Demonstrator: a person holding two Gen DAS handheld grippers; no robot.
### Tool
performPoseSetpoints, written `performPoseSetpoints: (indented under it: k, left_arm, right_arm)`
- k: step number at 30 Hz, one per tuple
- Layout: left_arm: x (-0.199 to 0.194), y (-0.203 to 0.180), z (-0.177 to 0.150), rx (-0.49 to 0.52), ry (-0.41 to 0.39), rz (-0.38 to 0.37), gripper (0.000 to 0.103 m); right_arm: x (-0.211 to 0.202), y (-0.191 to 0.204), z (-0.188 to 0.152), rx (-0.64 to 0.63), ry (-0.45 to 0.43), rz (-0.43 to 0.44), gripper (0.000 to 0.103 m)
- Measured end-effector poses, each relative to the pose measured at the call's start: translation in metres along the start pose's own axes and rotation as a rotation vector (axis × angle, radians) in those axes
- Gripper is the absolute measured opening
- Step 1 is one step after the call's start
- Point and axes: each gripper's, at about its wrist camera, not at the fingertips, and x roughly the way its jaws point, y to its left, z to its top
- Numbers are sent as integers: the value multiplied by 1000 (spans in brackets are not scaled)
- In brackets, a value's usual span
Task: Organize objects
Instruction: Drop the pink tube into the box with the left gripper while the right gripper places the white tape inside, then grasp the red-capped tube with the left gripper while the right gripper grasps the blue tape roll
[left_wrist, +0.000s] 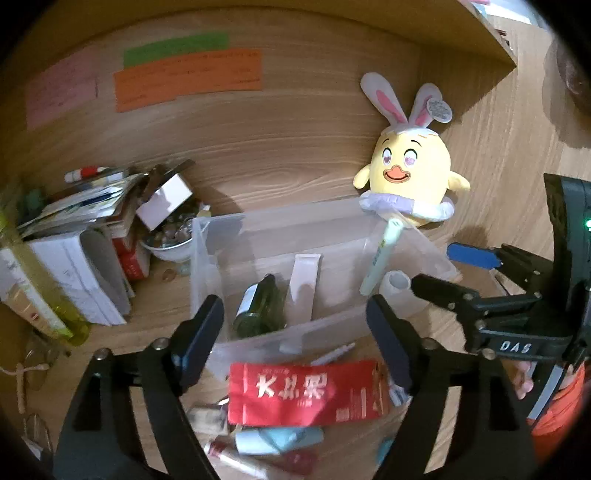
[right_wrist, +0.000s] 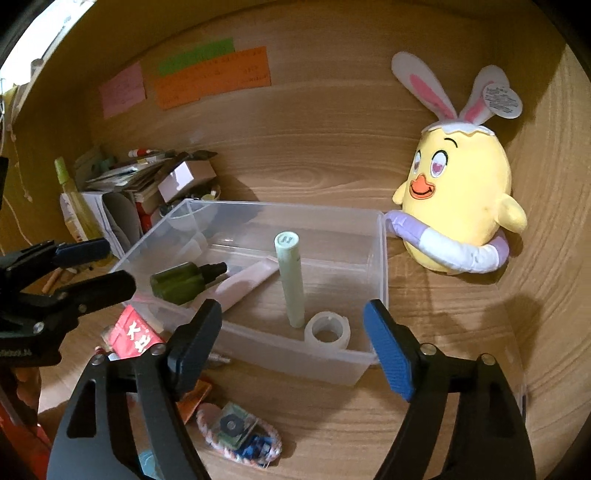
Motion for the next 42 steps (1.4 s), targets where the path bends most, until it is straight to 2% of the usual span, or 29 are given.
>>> performPoseSetpoints:
  k: [7,12,18,27,31,40,42]
  left_arm:
    - [-15,8,-24,3,16,38,89]
    - [-20,16,-44,-17,52,38,90]
    - [-21,25,-70,-33,105,49,90]
    - [-1,40,-99,-98,212,48,90]
    - [7,41,-107,-95,233,85,90]
    - [-6,57,-125,-117,254,105,76]
    - [-8,61,-125,-128,253,99,68]
  right_arm:
    - [-19,13,-15,-3,-6,22,78]
    - [-28,23,-31,-4,-2,36,82]
    - [-32,34,-54,2,35,75,82]
    - [-29,53,-84,-7,107,131,82]
    - [-26,61,-96,-14,142,154,82]
    - [-16,77,-115,-68,182,152,82]
    - [-14,79,-117,-75,180,148,82]
